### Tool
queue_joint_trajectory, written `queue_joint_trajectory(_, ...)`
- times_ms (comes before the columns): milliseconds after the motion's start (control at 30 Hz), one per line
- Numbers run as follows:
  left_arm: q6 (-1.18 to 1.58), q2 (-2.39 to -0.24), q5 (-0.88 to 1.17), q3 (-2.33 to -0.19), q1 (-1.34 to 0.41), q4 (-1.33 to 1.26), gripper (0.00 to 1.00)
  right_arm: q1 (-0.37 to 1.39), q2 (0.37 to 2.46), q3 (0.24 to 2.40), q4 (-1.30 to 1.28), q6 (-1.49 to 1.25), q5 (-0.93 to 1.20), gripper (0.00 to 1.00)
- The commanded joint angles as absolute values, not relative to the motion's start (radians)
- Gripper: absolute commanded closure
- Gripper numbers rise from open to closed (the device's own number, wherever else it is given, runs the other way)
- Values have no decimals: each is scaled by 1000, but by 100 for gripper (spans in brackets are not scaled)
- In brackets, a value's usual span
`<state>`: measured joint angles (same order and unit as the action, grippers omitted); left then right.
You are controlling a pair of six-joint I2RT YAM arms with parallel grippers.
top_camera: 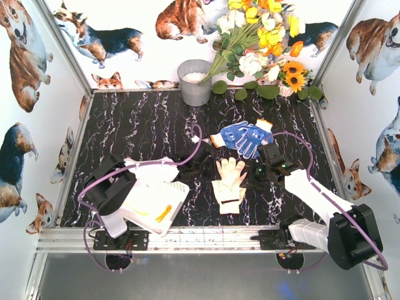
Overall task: Put the gloves into the storage basket
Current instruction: Pair the glove with the glove.
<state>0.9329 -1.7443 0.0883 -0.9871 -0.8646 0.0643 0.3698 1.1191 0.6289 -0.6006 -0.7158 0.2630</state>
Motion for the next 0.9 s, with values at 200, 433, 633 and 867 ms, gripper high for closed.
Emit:
queue_joint_trajectory(200, 963, -1793, 134, -983, -906, 25, 70, 363, 1096, 624, -560, -716, 262, 100)
queue_joint_trajectory(433, 967, -1813, 130, -981, -908, 4, 74, 363, 1091, 625, -558, -718, 265, 100)
queue_joint_trajectory(633, 961, -1779, 101, -986, -908, -1, 94, 363, 1079, 636, -566, -718, 278, 100)
queue_joint_trajectory(867, 938, -1720, 88, -974, -915, 44, 100, 363, 1070, 641, -566, -694, 330, 100)
